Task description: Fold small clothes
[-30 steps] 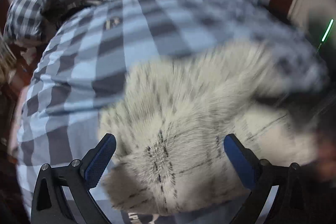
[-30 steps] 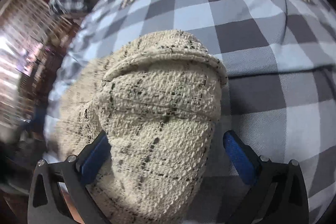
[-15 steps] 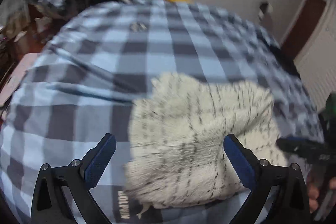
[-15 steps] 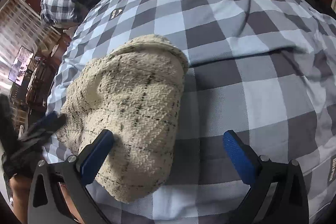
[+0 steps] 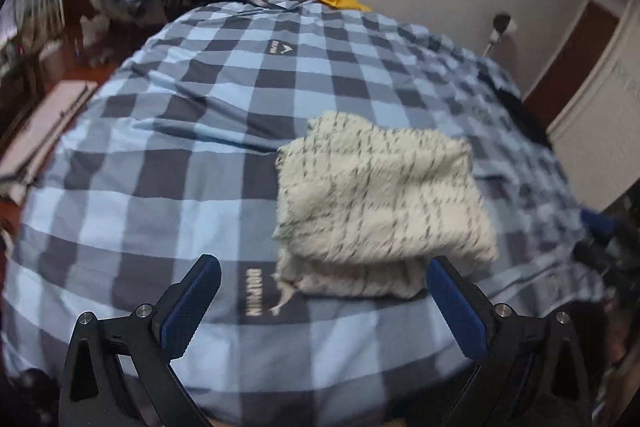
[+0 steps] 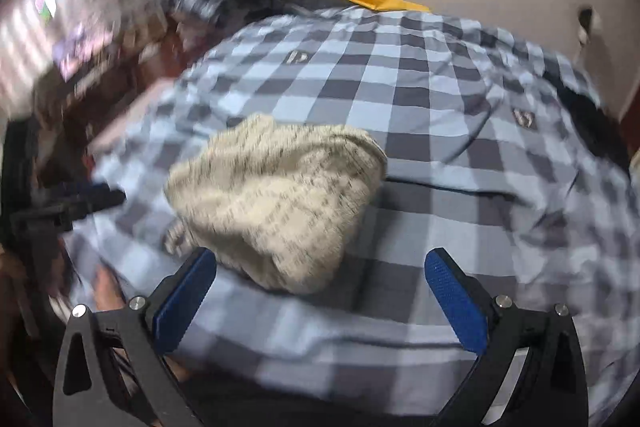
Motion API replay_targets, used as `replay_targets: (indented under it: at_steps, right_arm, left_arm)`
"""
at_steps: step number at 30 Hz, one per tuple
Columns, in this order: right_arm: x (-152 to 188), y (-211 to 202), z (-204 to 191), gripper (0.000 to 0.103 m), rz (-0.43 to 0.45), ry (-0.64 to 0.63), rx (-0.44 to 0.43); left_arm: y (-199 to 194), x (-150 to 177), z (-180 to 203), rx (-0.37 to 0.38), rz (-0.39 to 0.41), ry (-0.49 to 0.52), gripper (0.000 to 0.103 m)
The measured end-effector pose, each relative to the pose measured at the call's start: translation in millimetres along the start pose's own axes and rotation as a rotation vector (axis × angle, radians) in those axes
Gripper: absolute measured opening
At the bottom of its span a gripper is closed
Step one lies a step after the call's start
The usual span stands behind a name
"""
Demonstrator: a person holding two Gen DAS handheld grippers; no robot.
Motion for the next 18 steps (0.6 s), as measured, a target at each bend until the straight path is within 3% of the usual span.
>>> replay_targets:
  at_steps: [4,7,13,18]
  right_arm:
    - [9,22,20,0.102,0.018,0.07,-0.01]
    - [20,48,33,0.102,-0.076,0.151,0.009]
    - [17,47,36,0.102,-0.081,0.188,-0.075]
    - [16,48,42,0.102,-0.082,0.226,-0.083]
  left_arm:
    - [10,5,6,-0.026,-0.051,0.027,0.103]
    - [15,8,4,-0.017,-0.085,-0.01,0.103]
    - [23,10,-2,-0.122,-0.105,0.01,0.103]
    - [31,10,-6,-0.102,-0.155,-0.017,0.103]
Point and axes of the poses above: each gripper's, at about its wrist camera, not at the fingertips, and y roughly the way its jaws point, z to its right, x to its underside, the point moved 5 cm from there along y, roughly the way its jaws point, and after that the axes turned 8 degrees about -z, right-handed, at the moved point
